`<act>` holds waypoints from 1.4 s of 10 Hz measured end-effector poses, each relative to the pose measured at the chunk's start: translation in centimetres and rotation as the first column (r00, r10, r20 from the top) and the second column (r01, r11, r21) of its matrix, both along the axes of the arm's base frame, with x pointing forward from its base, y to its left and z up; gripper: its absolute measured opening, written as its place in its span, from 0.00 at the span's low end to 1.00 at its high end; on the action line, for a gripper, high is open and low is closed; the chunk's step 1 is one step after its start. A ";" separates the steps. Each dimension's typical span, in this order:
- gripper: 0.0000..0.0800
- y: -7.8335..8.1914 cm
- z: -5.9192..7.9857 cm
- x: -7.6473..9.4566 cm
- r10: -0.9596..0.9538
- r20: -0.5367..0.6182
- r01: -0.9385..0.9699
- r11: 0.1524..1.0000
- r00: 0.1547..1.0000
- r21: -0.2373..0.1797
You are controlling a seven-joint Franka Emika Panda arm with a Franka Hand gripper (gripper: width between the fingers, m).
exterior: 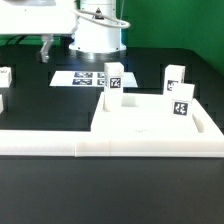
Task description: Assemble square table
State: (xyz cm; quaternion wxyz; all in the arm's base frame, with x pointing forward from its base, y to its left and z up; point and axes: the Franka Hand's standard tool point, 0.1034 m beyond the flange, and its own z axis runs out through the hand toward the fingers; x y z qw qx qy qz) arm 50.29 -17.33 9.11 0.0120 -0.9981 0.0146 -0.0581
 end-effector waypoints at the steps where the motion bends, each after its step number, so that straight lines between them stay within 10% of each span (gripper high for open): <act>1: 0.81 -2.0 -0.8 -2.0 0.004 -0.025 -0.004 1.000 1.000 0.003; 9: 0.81 -4.5 -2.3 -4.1 -0.046 -0.041 0.044 0.999 0.998 -0.030; 11: 0.81 -4.4 -3.5 -8.0 -0.011 -0.181 0.025 0.997 0.983 0.076; 14: 0.81 -6.3 -5.2 -11.7 0.016 -0.323 0.009 0.997 0.946 0.073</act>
Offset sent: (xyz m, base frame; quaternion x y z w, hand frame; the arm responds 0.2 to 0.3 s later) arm -0.0212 -0.0219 0.0040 -0.1011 0.0285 0.0125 0.9944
